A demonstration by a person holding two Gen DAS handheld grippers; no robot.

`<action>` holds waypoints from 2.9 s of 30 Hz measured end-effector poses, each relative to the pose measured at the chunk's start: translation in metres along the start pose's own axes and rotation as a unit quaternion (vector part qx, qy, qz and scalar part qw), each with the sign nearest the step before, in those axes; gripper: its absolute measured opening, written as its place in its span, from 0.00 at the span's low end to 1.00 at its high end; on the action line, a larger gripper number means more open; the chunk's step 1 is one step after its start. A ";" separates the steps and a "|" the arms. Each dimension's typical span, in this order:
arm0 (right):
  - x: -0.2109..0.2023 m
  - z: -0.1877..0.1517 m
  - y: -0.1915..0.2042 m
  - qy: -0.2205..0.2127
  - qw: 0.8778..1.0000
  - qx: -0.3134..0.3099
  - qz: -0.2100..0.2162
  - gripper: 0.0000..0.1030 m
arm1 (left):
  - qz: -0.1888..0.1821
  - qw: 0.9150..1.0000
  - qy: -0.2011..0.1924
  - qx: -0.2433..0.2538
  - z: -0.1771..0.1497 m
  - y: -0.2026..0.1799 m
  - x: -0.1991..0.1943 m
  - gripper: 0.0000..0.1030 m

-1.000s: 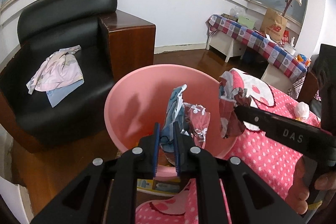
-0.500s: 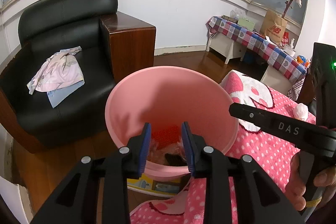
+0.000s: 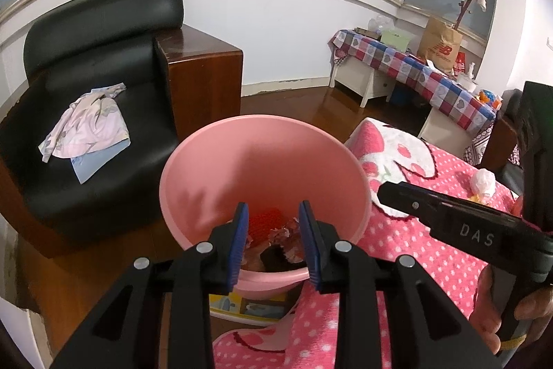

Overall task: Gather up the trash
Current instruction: 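Move both grippers back over the orange peel on the table, then grasp one orange peel piece with the left gripper while the right gripper grasps the other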

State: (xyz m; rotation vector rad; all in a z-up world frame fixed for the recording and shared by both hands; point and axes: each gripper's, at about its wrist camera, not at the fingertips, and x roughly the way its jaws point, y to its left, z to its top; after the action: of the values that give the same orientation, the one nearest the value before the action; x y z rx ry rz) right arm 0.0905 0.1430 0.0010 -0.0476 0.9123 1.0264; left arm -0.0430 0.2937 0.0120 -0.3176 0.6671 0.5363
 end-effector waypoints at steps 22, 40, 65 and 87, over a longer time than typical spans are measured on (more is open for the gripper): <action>-0.100 -0.061 -0.101 -0.030 0.990 0.078 -0.115 0.25 | -0.071 0.995 0.004 0.071 -0.009 -0.079 -0.007 0.28; -0.162 -0.110 -0.212 -0.068 0.960 0.200 -0.186 0.25 | -0.139 0.979 0.051 0.138 -0.019 -0.174 0.029 0.28; -0.163 -0.098 -0.230 -0.075 0.964 0.194 -0.163 0.25 | -0.185 0.967 0.163 0.059 -0.021 -0.252 0.128 0.20; -0.104 -0.047 -0.220 -0.047 0.979 0.150 -0.132 0.25 | -0.165 0.979 0.115 0.020 -0.007 -0.187 0.098 0.04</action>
State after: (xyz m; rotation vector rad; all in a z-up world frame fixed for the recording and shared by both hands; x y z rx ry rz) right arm 0.2060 -0.0723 -0.0399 0.1292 0.9370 0.6326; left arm 0.1232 0.1734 -0.0377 -0.4474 0.8289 0.1681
